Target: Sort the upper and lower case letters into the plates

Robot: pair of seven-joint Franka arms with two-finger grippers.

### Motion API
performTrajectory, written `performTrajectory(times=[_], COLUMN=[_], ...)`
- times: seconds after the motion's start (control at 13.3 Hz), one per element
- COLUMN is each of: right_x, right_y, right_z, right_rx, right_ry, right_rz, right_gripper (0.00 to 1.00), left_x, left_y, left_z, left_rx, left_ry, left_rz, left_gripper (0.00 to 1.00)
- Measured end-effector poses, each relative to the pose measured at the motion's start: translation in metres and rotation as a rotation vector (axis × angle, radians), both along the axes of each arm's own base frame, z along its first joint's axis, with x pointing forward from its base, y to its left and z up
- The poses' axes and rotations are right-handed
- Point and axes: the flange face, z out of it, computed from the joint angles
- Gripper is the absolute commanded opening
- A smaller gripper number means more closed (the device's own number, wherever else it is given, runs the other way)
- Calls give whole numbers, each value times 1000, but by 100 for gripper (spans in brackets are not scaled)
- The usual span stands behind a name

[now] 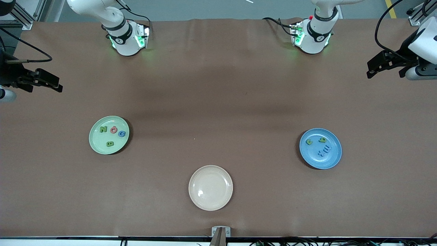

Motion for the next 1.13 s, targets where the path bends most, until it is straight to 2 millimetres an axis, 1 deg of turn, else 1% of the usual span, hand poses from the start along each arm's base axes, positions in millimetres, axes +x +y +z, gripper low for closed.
performTrajectory(times=[0.3, 0.6, 1.13], right_x=[1, 2, 2], right_y=[-16, -12, -11], right_z=[-1, 11, 12], right_rx=[10, 17, 16], right_ry=[1, -28, -29], right_rz=[-23, -10, -8], right_gripper=[100, 100, 100], left_x=[0, 0, 1], left_y=[-4, -4, 0], left_z=[0, 0, 11], left_rx=[0, 0, -2], left_ry=[-2, -5, -30], left_rz=[-7, -7, 0], left_gripper=[100, 100, 100])
